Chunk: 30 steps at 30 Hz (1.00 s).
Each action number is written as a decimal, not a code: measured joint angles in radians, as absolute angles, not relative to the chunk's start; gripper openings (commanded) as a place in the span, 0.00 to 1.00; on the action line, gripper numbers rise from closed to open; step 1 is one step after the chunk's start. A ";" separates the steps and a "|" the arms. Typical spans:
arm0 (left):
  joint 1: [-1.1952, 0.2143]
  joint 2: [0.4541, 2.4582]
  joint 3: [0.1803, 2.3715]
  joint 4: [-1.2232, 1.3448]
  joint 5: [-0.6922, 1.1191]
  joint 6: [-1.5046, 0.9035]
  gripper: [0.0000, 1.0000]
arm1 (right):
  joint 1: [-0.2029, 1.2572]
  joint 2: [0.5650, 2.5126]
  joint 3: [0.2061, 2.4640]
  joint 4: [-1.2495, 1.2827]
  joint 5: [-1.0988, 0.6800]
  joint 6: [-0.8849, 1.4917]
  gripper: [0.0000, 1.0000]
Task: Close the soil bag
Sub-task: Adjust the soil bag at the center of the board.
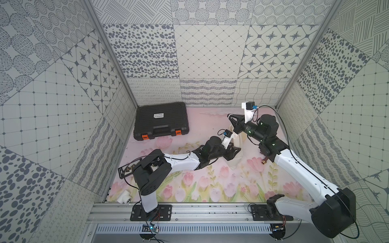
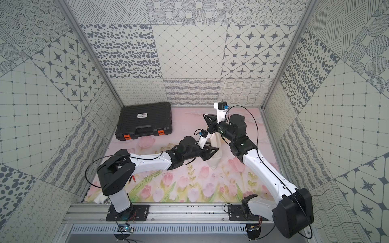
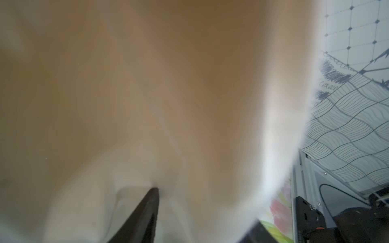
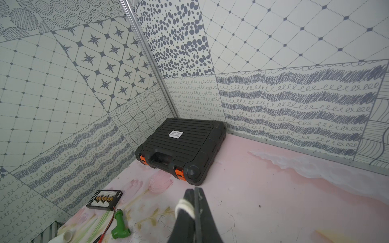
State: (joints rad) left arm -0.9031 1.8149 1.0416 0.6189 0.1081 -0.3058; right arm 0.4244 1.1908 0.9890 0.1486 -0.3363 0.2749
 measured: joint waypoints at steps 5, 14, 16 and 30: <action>-0.877 1.774 0.981 0.666 0.104 -0.297 0.00 | 0.424 1.158 0.989 0.117 -0.308 0.237 0.00; -0.678 1.482 0.962 0.398 0.094 -0.110 0.00 | 0.424 1.160 1.014 0.121 -0.315 0.206 0.00; -0.641 1.416 0.978 0.312 0.069 -0.039 0.00 | 0.425 1.173 1.016 0.143 -0.326 0.210 0.00; -0.598 1.298 0.742 0.077 -0.153 0.167 0.37 | 0.479 1.242 0.970 0.125 -0.431 0.153 0.00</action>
